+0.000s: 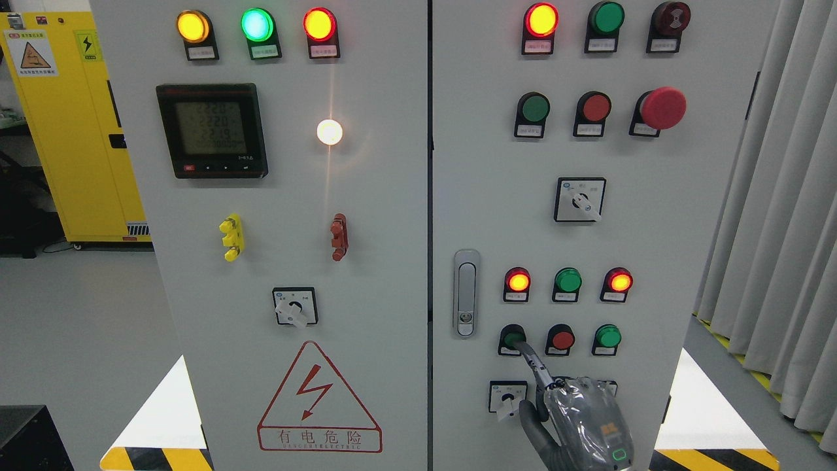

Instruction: Press green start button

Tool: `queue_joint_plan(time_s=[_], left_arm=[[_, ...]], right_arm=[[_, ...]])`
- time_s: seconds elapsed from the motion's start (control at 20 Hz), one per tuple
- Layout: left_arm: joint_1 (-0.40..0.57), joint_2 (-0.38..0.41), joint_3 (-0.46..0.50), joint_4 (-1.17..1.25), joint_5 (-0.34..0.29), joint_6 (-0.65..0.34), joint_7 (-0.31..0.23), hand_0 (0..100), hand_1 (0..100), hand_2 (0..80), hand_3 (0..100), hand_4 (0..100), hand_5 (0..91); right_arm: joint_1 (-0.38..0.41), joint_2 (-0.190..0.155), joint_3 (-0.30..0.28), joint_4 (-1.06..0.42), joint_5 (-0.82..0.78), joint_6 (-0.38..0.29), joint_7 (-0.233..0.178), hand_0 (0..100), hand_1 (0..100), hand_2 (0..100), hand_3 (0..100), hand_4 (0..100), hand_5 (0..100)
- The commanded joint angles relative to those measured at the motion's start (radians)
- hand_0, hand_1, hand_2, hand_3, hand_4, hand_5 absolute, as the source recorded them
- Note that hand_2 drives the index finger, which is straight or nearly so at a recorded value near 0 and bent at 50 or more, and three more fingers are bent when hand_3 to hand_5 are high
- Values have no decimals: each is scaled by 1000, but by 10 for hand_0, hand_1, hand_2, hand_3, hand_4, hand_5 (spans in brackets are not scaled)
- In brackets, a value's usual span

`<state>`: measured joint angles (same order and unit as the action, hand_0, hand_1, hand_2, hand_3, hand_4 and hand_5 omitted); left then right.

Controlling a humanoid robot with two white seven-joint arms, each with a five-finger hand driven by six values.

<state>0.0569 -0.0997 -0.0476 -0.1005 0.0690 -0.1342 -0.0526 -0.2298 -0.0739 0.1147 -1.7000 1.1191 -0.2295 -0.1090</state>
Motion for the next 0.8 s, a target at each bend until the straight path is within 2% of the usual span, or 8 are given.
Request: queue_joint_plan(time_s=[0.0,0.1,0.25,0.35,0.45,0.55,0.7,0.75], left_arm=[[0,0,0,1,0,1,0,120,556,0,0,0,0],[0,0,0,-1,0,1,0,120,556,0,0,0,0],[0,0,0,1,0,1,0,120,556,0,0,0,0],[0,0,0,-1,0,1,0,120,556,0,0,0,0],[0,0,0,-1,0,1,0,120,556,0,0,0,0],[0,0,0,1,0,1,0,120,556,0,0,0,0],[0,0,0,1,0,1,0,120,556,0,0,0,0],[0,0,0,-1,0,1,0,120,556,0,0,0,0]], right_arm=[[26,2,3,-58,-13,-11,-40,773,961,0,885,957,1000],[26,0,5,-70,-19,-16,-63,809,958,0,882,959,1000],[27,0,11,-86,-36,-36,-72,814,950,0,881,959,1000],[33,0,14,-86,-41,-60,-95,814,946,0,879,955,1000],[50,2,14,-93,-85,-89,-97,827,934,0,874,948,1000],[73,2,17,-101,-183,-99,-95,834,924,0,866,938,1000],[93,2,55,-119,-410,-109,-83,873,922,0,857,918,942],[98,2,60,-127,-486,-111,-77,885,930,18,771,824,850]])
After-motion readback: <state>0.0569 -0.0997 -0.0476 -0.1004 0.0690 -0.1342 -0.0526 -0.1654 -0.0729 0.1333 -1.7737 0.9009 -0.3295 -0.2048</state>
